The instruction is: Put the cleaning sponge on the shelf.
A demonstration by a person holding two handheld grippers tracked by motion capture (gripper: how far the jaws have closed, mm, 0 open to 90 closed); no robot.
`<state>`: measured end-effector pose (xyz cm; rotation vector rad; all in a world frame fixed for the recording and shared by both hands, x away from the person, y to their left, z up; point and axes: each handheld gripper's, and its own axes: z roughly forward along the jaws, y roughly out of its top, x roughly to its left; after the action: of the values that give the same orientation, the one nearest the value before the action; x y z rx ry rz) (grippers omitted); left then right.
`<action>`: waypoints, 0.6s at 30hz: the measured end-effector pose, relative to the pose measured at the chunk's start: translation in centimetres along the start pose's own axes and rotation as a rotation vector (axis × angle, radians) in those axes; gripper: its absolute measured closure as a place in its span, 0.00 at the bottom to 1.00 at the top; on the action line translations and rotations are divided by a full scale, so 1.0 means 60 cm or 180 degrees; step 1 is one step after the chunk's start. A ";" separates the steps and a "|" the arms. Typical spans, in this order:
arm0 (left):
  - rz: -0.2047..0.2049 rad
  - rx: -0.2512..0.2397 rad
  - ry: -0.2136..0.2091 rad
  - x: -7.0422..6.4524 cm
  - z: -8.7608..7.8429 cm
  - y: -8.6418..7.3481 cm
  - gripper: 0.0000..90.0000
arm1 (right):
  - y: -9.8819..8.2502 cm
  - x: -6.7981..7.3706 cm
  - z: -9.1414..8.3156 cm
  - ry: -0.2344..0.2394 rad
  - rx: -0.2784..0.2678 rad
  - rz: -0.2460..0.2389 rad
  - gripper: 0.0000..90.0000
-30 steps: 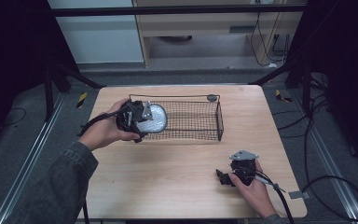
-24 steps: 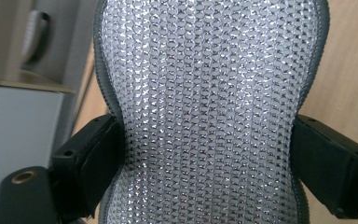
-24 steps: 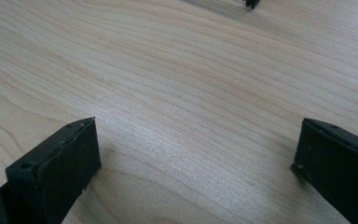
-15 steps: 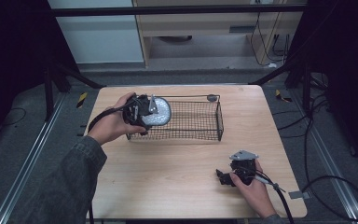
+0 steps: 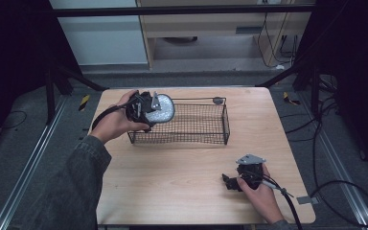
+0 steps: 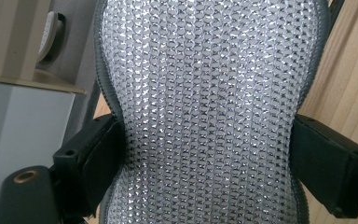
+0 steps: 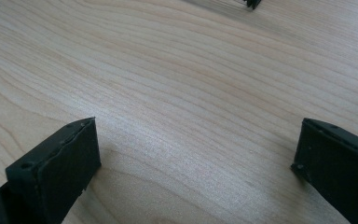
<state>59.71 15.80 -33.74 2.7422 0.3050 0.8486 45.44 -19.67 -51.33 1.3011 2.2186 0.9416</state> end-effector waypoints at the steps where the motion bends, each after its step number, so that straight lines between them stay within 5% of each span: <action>1: 0.0016 0.0007 0.0007 0.000 0.001 0.000 0.14 | 0.000 0.000 0.000 0.0000 -0.0001 0.0000 0.00; 18: 0.0119 0.0033 0.0072 -0.005 0.010 0.003 0.15 | 0.000 -0.001 0.000 0.0022 0.0000 -0.0020 0.00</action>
<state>59.87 15.46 -34.33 2.7575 0.2641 0.8907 45.44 -19.75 -51.34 1.2920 2.2266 0.9450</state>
